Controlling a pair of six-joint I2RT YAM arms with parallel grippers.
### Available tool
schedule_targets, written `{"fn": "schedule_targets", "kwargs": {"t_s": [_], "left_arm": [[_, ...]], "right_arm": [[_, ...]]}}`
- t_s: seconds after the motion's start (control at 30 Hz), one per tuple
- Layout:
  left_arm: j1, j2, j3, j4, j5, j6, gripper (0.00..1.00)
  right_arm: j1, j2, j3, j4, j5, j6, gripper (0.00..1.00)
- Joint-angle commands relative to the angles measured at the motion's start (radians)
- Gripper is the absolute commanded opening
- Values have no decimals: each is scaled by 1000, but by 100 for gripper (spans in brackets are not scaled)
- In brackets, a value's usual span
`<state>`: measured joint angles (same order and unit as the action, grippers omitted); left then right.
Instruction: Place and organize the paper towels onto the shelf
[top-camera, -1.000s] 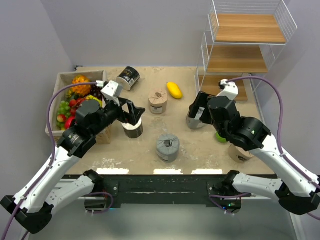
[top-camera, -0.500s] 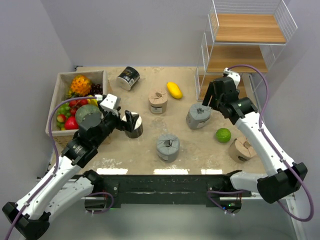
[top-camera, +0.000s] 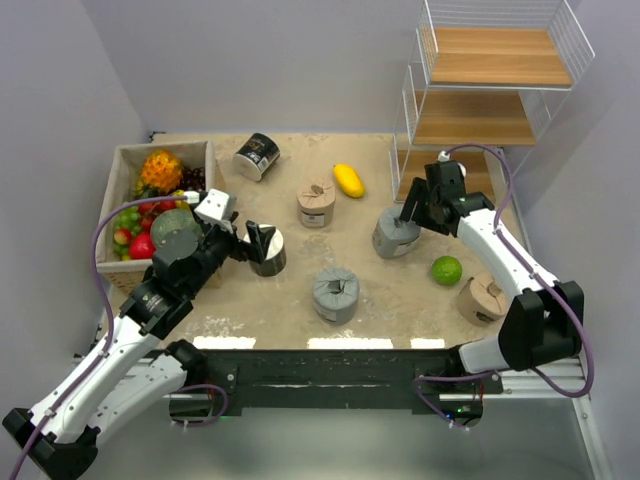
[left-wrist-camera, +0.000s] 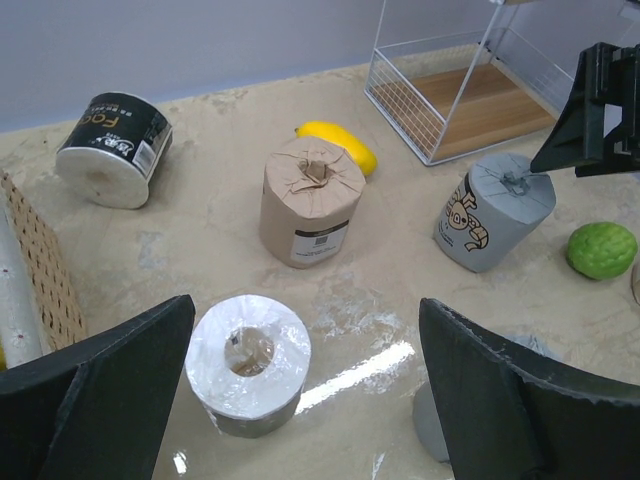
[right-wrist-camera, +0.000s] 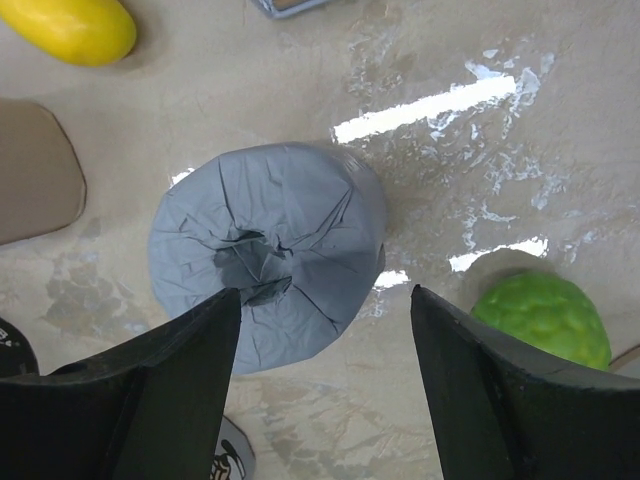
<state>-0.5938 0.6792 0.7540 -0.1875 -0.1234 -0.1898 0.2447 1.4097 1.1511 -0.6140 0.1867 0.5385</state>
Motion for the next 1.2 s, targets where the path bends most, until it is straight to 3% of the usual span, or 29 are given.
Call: {"fn": "schedule_targets", "kwargs": {"t_s": [0.0, 0.27, 0.4, 0.53, 0.7, 0.97, 1.17], "left_arm": [[-6, -3, -4, 46, -18, 12, 100], [-6, 11, -2, 48, -1, 12, 100], [-8, 10, -2, 46, -5, 15, 100], [-6, 13, 1, 45, -21, 18, 100], [-8, -1, 1, 36, -45, 16, 100], [-8, -3, 8, 26, -78, 6, 100], [-8, -12, 8, 22, -91, 4, 100]], "right_arm": [[-8, -6, -4, 59, -39, -6, 71], [5, -3, 113, -47, -36, -67, 66], [34, 32, 156, -68, -116, -109, 64], [109, 83, 246, -133, -75, -112, 60], [211, 86, 297, -167, -183, -36, 60], [398, 15, 179, -237, -276, -31, 63], [499, -60, 88, -250, -247, 24, 65]]}}
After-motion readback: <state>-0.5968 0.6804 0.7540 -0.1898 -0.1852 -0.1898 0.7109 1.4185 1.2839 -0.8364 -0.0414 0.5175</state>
